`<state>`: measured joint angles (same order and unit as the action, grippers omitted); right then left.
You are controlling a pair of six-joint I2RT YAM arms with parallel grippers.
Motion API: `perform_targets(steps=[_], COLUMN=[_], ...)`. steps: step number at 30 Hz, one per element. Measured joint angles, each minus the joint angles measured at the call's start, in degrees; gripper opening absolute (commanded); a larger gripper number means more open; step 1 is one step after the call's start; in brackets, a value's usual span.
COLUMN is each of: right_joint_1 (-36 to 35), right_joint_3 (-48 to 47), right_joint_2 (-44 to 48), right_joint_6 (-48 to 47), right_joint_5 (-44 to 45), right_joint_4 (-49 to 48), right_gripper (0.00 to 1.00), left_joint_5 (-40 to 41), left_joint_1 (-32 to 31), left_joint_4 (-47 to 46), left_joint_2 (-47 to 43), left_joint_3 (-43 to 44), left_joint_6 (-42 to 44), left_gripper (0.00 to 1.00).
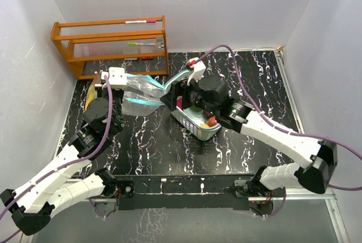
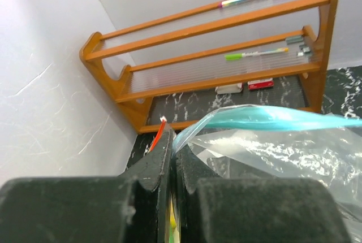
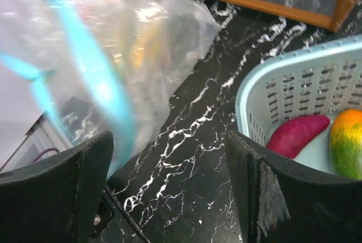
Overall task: Place the food in the zip-top bag and seal the zipper
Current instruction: Open the zipper of the food storage bag, then pick up the fake fruit from the bin.
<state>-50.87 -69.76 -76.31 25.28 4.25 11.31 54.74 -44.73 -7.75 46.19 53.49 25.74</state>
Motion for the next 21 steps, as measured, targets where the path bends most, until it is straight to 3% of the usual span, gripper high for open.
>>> perform_targets(steps=[7,11,21], right_joint_1=[0.0,0.0,1.3], right_joint_3=[0.5,1.4,-2.1], right_joint_2=[9.7,13.4,-1.0], right_joint_6=[-3.1,-3.0,-1.1], right_joint_5=[-3.7,-0.2,17.0], right_joint_4=[-1.8,-0.5,22.0], right_gripper=[0.92,0.91,0.92], left_joint_5=[2.2,2.5,1.2], left_joint_1=[0.4,0.4,0.4], left_joint_4=[2.5,4.5,13.0], left_joint_2=[0.7,1.8,6.3], left_joint_3=[0.0,-0.2,-0.2], left_joint_6=[-0.7,-2.4,-9.4], left_gripper=[0.00,0.00,0.00])
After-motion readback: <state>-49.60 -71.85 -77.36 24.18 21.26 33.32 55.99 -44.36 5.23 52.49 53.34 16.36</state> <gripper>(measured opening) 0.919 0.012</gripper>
